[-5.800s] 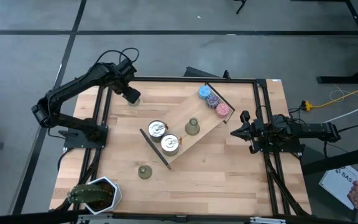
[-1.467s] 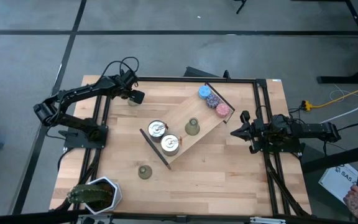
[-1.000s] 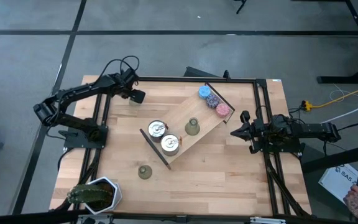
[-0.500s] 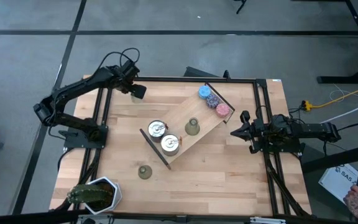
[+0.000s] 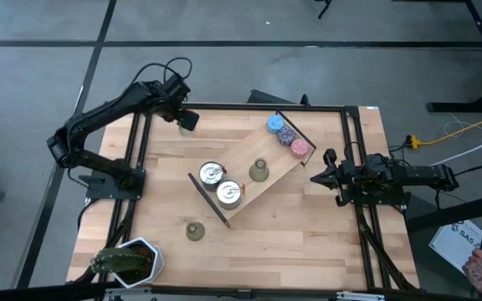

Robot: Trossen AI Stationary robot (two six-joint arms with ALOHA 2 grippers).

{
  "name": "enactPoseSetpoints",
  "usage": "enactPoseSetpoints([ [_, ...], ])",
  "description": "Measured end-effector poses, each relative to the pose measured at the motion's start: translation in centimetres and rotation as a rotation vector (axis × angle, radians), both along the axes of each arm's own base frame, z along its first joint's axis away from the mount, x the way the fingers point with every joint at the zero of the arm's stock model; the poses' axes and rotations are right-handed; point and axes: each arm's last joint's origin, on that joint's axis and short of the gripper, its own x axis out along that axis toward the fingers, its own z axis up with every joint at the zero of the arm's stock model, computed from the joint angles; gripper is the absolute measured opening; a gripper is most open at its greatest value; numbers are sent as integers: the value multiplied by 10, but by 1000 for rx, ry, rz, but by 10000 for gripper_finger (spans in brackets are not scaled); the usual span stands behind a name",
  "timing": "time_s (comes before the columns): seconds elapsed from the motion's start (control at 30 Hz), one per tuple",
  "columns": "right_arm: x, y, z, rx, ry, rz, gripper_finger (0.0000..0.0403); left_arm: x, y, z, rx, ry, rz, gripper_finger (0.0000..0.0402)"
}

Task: Pick & Place candle stick holders
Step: Put the top transparent candle holder on the shelf

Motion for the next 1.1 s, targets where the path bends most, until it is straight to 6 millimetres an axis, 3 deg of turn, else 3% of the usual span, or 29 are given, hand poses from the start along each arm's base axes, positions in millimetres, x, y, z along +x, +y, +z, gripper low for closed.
enactPoseSetpoints([
  [0.6,0,0,0,0,0,0,10,54,4,30,8,34,-161,182],
  [1.1,0,0,0,0,0,0,10,79,-19,55,76,-29,-283,182],
])
